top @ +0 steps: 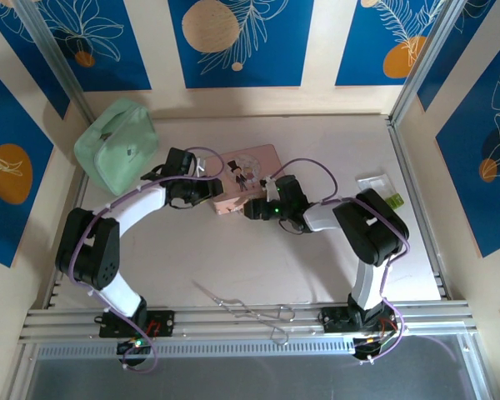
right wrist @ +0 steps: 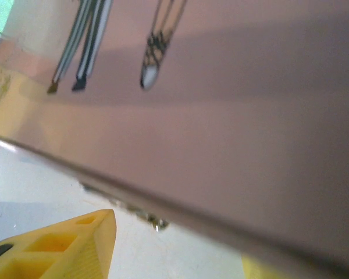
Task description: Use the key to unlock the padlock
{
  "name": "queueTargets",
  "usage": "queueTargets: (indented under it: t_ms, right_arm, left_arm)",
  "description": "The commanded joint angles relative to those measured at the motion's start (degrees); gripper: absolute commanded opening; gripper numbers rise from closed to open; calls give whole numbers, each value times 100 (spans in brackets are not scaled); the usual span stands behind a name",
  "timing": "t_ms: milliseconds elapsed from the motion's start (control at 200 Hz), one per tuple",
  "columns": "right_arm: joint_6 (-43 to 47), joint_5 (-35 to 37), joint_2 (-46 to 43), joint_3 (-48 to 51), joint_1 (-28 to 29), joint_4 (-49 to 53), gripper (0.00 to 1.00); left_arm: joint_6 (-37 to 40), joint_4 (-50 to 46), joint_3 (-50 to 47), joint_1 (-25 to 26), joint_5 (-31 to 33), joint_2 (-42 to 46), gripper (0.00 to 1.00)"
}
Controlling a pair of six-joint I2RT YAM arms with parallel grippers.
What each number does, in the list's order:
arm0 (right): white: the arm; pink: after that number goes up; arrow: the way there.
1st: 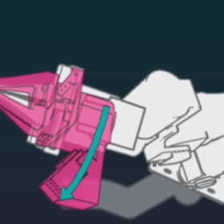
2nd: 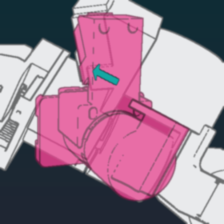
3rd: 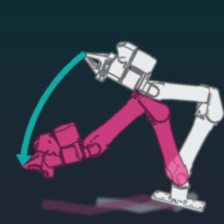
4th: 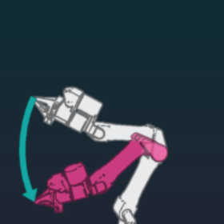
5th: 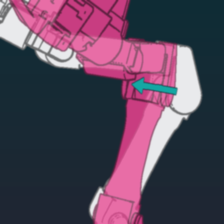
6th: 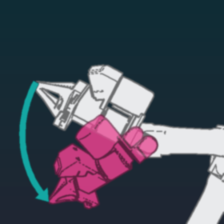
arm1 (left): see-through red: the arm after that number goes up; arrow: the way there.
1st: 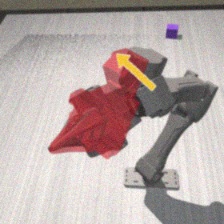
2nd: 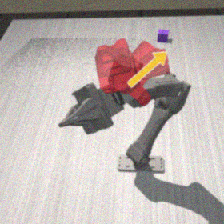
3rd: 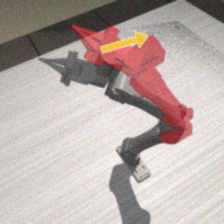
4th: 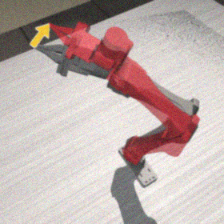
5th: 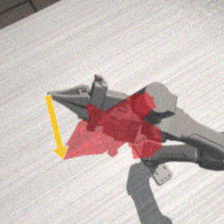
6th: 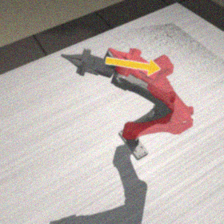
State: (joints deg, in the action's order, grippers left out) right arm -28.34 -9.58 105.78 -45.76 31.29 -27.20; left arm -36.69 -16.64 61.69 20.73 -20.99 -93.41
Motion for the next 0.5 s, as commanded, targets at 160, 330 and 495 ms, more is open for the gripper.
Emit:
queueTargets:
  t_ms: [160, 330, 495]
  right_arm:
    - [281, -236, 271, -162, 35, 198, 55]
    - [320, -331, 264, -127, 77, 201, 51]
    - [296, -281, 167, -5, 123, 146, 50]
  left_arm:
    - [205, -173, 203, -96, -19, -27, 51]
    - [166, -159, 203, -92, 1, -18, 51]
    - [192, -199, 212, -96, 25, -19, 51]
